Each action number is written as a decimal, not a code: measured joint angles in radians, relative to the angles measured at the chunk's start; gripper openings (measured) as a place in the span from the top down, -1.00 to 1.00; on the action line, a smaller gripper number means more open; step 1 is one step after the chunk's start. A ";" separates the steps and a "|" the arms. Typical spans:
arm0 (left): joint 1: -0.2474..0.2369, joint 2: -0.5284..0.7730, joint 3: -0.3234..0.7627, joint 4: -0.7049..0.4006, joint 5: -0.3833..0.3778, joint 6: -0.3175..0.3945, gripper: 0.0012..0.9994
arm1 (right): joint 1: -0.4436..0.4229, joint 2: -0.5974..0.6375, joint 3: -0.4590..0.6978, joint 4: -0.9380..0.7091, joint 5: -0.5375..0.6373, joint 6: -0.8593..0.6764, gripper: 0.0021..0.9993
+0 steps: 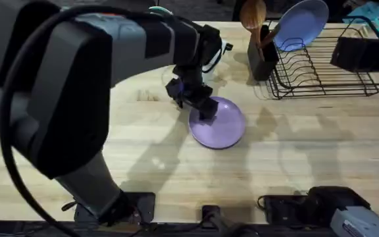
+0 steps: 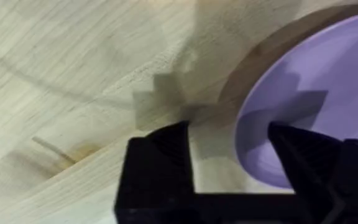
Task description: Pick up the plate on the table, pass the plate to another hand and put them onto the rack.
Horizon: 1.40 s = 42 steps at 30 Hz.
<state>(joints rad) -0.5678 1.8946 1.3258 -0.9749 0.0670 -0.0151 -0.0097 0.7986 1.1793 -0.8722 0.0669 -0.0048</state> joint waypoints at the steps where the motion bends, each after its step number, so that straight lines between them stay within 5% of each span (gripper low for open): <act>1: 0.001 -0.002 -0.002 0.002 -0.001 0.001 -0.44 | 0.000 0.000 0.000 0.000 0.000 0.000 -1.00; 15: 0.013 -0.013 -0.004 -0.012 0.037 -0.014 0.89 | 0.000 0.000 0.000 0.000 0.000 0.000 -1.00; 24: 0.009 -0.010 0.041 -0.115 0.055 -0.018 0.92 | 0.000 0.000 0.000 0.000 0.000 0.000 -1.00; 42: 0.007 -0.001 0.430 -0.361 0.014 0.011 0.92 | 0.000 0.000 0.000 0.000 0.000 0.000 -1.00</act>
<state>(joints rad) -0.5606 1.8935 1.7555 -1.3360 0.0814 -0.0037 -0.0097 0.7986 1.1793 -0.8722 0.0669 -0.0044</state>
